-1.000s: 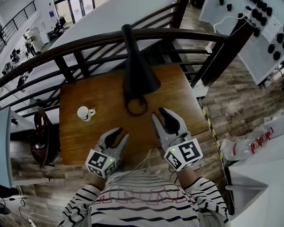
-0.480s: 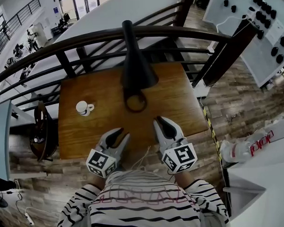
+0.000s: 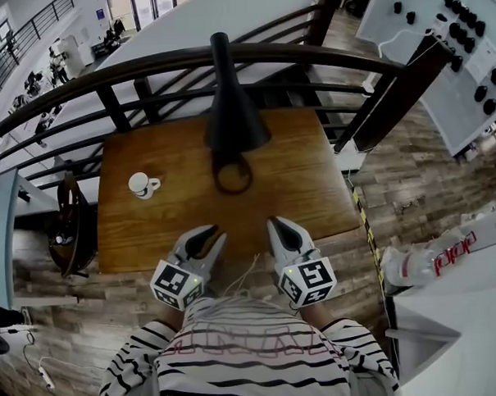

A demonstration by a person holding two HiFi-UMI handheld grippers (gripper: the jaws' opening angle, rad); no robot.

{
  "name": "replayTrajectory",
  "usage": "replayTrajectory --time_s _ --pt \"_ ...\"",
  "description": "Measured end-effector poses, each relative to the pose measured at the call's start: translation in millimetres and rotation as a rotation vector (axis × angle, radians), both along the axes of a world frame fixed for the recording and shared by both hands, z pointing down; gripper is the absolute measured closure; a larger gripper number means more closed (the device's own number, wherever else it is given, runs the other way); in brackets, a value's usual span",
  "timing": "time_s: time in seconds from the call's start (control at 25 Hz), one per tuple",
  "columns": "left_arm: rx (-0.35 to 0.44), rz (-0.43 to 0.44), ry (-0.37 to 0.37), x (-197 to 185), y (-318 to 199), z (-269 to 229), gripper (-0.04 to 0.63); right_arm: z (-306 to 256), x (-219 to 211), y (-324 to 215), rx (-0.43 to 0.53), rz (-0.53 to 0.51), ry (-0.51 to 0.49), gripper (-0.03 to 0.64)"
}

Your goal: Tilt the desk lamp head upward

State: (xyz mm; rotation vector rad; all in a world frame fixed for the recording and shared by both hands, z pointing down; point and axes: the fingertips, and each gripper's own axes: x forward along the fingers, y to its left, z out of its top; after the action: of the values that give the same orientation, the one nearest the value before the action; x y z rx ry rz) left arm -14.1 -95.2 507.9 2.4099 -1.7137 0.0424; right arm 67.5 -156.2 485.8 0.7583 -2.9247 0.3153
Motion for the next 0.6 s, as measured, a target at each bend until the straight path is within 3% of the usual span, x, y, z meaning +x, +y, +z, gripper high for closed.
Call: replayTrajectory --time_s 0.36,0.6 --pt "0.001 0.006 -0.005 5.7 -6.1 2.1 0.590 13.5 3.1 2.7 -0.032 -0.013 0.024 0.617" --pt "-0.002 0.015 0.006 7.0 -7.0 2.6 0.591 26.2 3.2 3.9 -0.050 -0.027 0.063 0.617"
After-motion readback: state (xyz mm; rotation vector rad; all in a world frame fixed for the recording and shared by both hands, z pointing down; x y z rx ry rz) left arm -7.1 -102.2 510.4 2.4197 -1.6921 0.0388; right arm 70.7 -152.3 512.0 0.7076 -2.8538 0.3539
